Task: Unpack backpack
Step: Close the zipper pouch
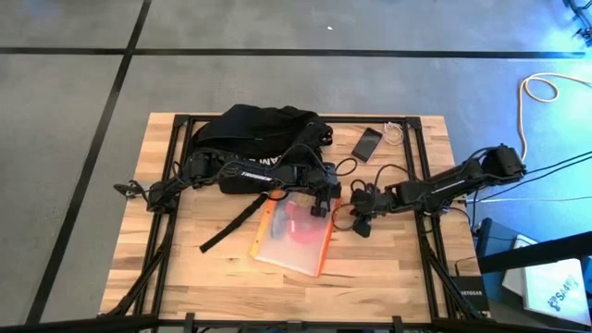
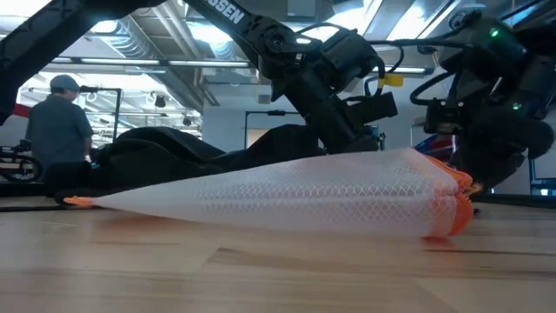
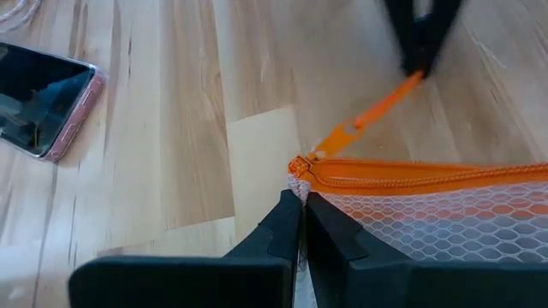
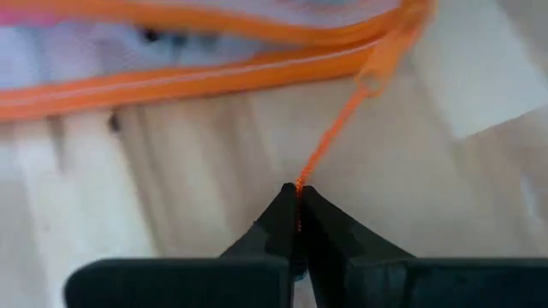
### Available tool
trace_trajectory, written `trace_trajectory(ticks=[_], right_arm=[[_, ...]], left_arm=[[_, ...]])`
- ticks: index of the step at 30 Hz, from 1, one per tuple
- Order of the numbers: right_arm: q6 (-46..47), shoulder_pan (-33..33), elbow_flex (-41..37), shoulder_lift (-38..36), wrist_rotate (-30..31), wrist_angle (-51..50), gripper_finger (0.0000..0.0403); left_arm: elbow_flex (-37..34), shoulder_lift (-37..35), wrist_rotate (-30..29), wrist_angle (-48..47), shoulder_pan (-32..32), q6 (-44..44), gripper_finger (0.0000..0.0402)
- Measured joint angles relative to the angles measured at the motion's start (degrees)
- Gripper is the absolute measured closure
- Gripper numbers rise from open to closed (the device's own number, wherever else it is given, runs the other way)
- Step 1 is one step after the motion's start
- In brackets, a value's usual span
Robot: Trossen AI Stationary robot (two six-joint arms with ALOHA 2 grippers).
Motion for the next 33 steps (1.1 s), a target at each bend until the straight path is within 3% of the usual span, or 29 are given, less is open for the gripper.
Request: trace_trajectory(ticks=[7,14,20,25,29,33], right_arm=[[4.28,7.67,6.62,0.88,0.89,-4.79,0.0403],[9.02,13.94,11.86,9.81,2.09,-5.32,0.0402],[10.67,17.23,16.52,15.05,12.83,-8.75,0.0402],[11.63,17.28,16.74,15.27,25.97,-8.96,0.0387],[11.68,17.58,16.54,15.2,29.63,-6.22,0.0349],[11.7,19.51,16.52,15.59,32.79,-4.21,0.0283]], left_arm=[[0.0,0.04,0.31,-0.11,-0.14,-1.43,0.0401],[0.01,0.04,-0.81,-0.27,-0.09,-2.96,0.0401],[0.02,0.04,-0.72,-0.64,-0.1,-3.05,0.0402],[0.02,0.04,-0.48,-1.74,-0.25,-3.66,0.0402],[0.02,0.04,-0.43,-1.98,-0.69,-4.12,0.0402],[0.02,0.02,-0.06,-2.04,-1.11,-4.12,0.0402]])
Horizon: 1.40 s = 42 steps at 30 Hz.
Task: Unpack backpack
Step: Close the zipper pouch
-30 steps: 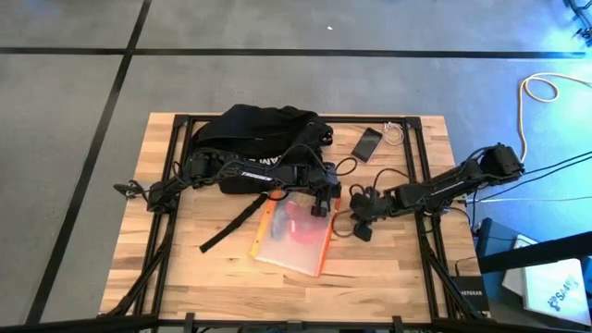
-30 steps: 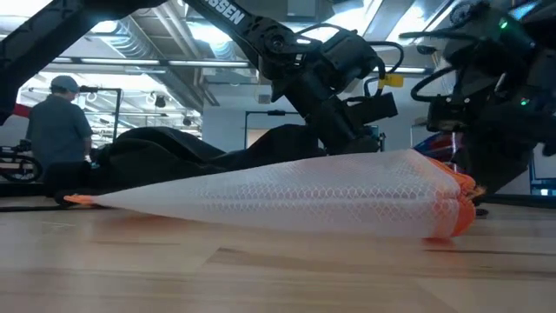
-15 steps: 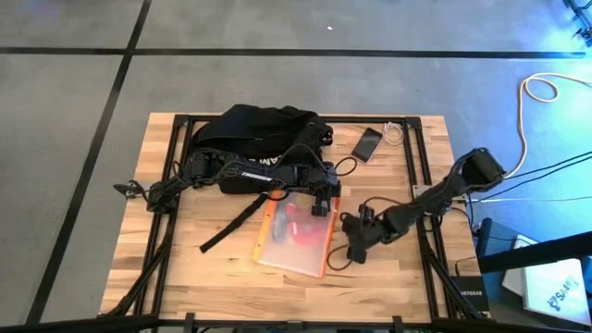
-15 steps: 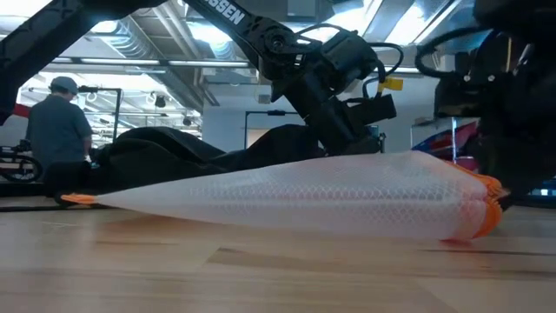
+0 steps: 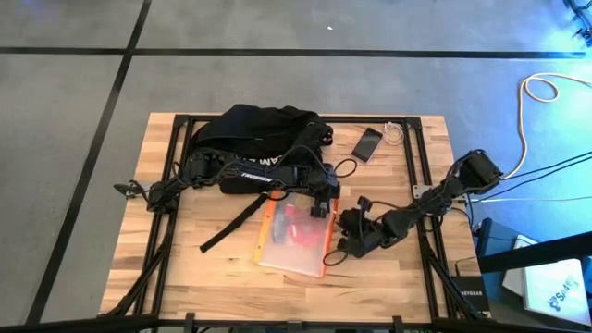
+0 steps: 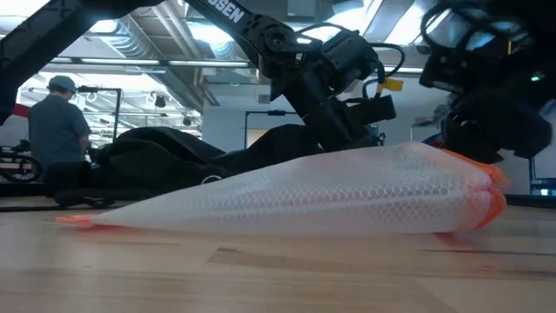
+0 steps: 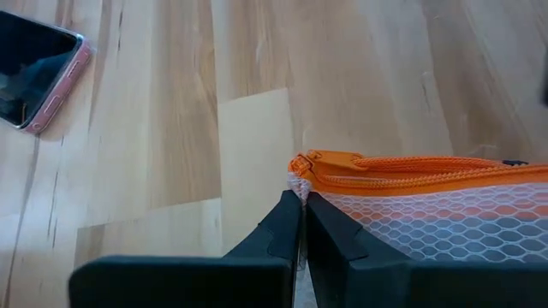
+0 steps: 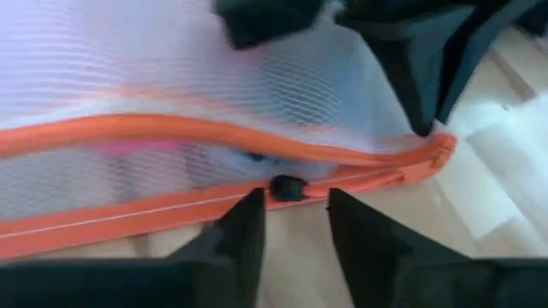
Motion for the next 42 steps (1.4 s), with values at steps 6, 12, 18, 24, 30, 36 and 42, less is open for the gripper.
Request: trace_trajectory(ticks=[6,12,18,24,30,36,42], right_arm=[[-0.21,2.1,0.0,4.0,4.16,0.75,0.0192],[-1.6,1.07,0.07,9.77,6.5,5.78,0.0171],[-1.31,0.89,0.09,10.76,8.18,7.71,0.0171],[-1.06,0.84,0.22,10.74,7.81,6.32,0.0171],[-0.65,0.85,-0.59,10.62,7.28,5.17,0.0194],[2.73,0.81,-3.75,10.36,5.14,7.95,0.0238],[-3.97,0.64,-4.7,10.47,4.99,12.36,0.0258]], left_arm=[[0.0,0.0,0.2,0.04,-0.11,0.0,0.0402],[0.0,0.0,0.24,0.04,-0.11,0.0,0.0402],[0.0,0.0,0.33,0.04,-0.13,-0.02,0.0402],[0.0,0.0,0.35,0.0,-0.13,-0.28,0.0402],[0.0,0.0,0.35,-0.07,-0.15,-0.44,0.0402],[0.0,0.0,0.35,-0.18,-0.15,-0.59,0.0402],[0.0,-0.02,0.35,-0.24,-0.15,-0.61,0.0402]])
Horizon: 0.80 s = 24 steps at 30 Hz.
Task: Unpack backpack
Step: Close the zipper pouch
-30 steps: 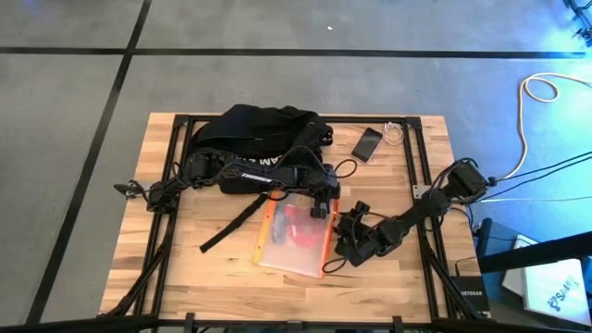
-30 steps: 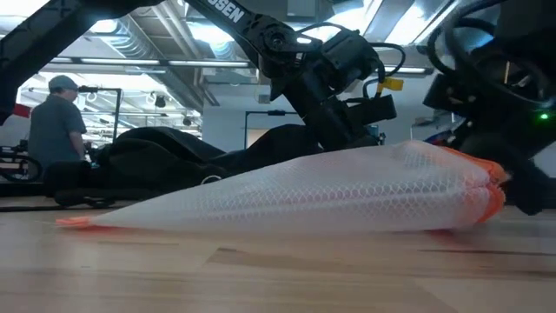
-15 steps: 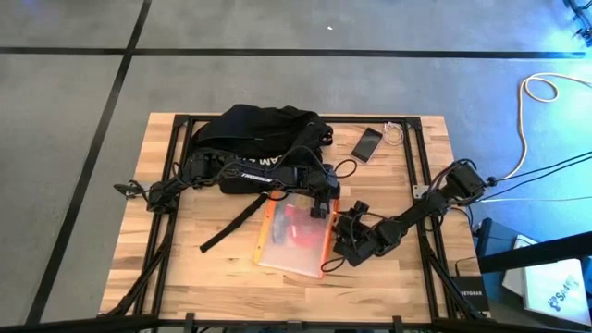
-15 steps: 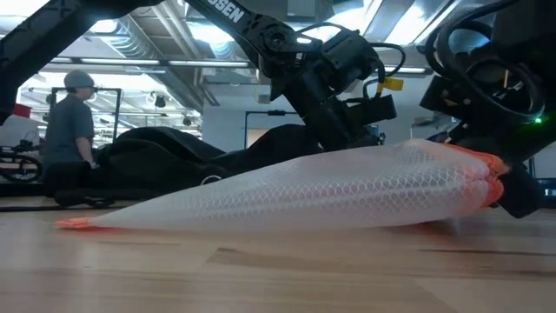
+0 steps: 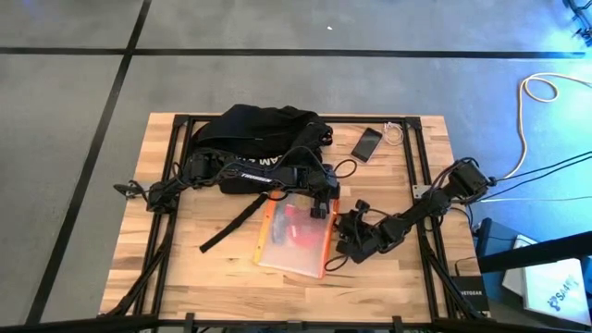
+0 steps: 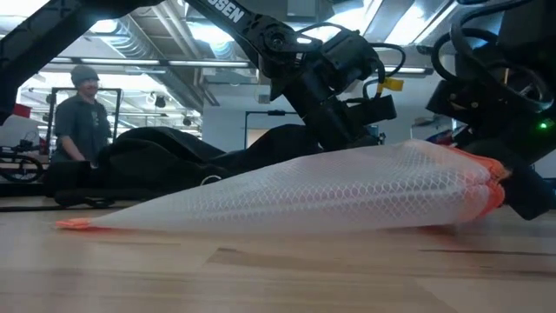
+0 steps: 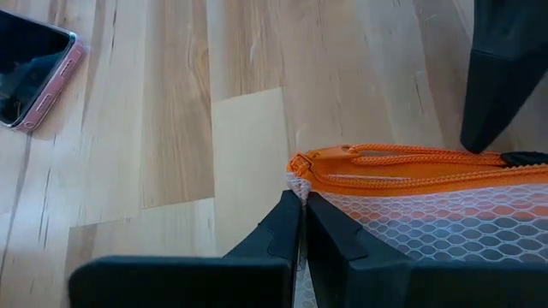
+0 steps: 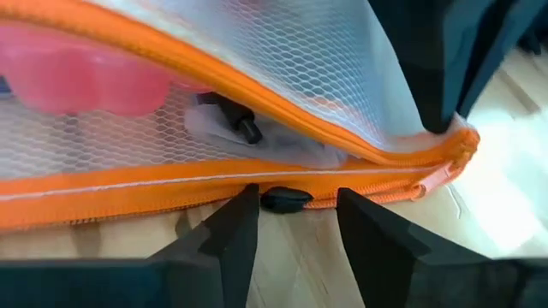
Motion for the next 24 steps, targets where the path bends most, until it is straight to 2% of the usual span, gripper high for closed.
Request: trace_trajectory(ticks=[9,24], right_arm=[[-1.87,-1.76,0.07,0.02,-1.79,0.87,0.0285],[-2.41,-1.74,0.09,0.02,-3.28,1.52,0.0384]], left_arm=[[0.0,-0.02,0.0,-0.46,-0.04,-0.29,0.0402],[0.0,-0.02,0.02,-0.77,-0.07,-0.37,0.0402]])
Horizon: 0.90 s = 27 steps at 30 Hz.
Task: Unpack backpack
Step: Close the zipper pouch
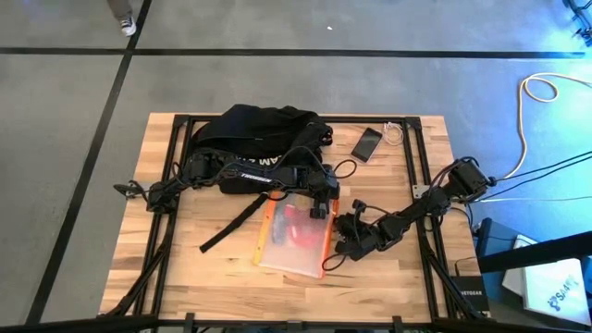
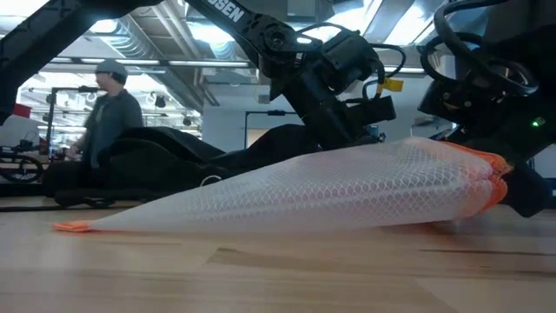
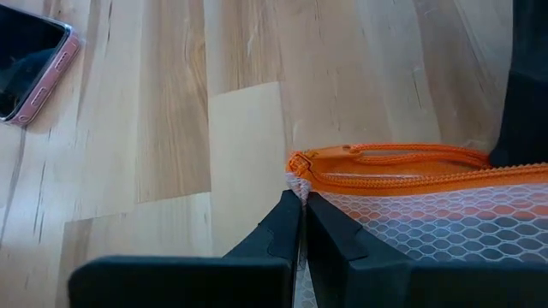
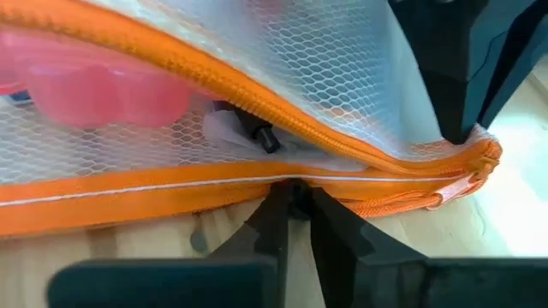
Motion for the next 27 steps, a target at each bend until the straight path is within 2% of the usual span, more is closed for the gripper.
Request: trace_trajectory(ticks=[4,13,19,27], right_arm=[[0.53,0.0,-0.04,0.03,-0.12,0.02,0.0402],[0.43,0.62,-0.13,-2.55,-2.38,-1.11,0.0402],[0.42,4.27,-0.37,-5.44,-3.82,-2.4,0.0402],[4.29,9.04,-0.28,-5.66,-3.84,-1.68,0.0403]], left_arm=[[0.0,0.0,0.0,-0.04,0.0,-0.02,0.0402],[0.0,-0.02,0.0,-0.04,0.0,0.02,0.0402],[0.0,-0.02,0.02,-0.04,0.0,0.09,0.0402],[0.0,-0.01,0.0,-0.04,0.0,-0.15,0.0402]])
